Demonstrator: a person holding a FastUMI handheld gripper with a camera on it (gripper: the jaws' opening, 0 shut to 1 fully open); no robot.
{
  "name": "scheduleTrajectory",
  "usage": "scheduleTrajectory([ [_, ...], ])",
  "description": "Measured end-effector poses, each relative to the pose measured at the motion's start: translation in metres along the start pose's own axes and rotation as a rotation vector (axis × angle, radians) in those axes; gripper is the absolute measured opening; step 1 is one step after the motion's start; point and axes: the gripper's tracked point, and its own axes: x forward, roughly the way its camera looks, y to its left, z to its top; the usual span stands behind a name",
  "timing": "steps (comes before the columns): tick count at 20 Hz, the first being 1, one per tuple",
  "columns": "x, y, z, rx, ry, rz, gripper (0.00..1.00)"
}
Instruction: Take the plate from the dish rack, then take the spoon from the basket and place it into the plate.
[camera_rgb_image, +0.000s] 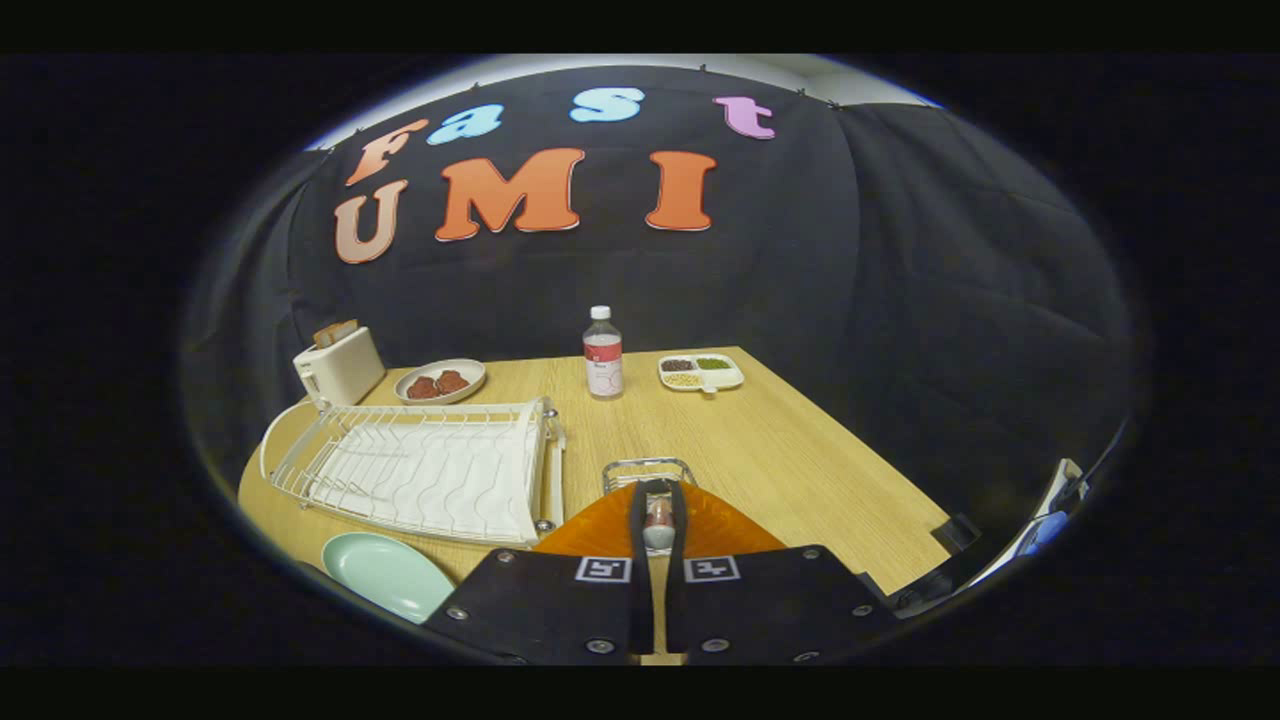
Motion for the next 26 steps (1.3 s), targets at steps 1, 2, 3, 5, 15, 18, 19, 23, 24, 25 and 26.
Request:
scheduleTrajectory([
  [1, -0.005, 0.002, 0.006, 0.003, -0.014, 0.0, 0.05],
  [2, -0.01, 0.004, 0.012, 0.004, -0.024, 0.004, 0.05],
  [3, -0.016, 0.007, 0.018, 0.006, -0.037, 0.007, 0.05],
  [5, -0.028, 0.014, 0.029, 0.003, -0.063, 0.016, 0.05],
  [15, -0.089, 0.09, 0.069, -0.028, -0.149, 0.15, 0.05],
  [18, -0.11, 0.128, 0.072, -0.05, -0.165, 0.238, 0.05],
  [19, -0.115, 0.139, 0.071, -0.068, -0.168, 0.262, 0.05],
  [23, -0.13, 0.185, 0.061, -0.083, -0.152, 0.368, 0.05],
  [24, -0.133, 0.194, 0.055, -0.091, -0.141, 0.391, 0.05],
  [25, -0.135, 0.203, 0.048, -0.095, -0.128, 0.415, 0.05],
  [26, -0.138, 0.211, 0.043, -0.1, -0.119, 0.437, 0.05],
])
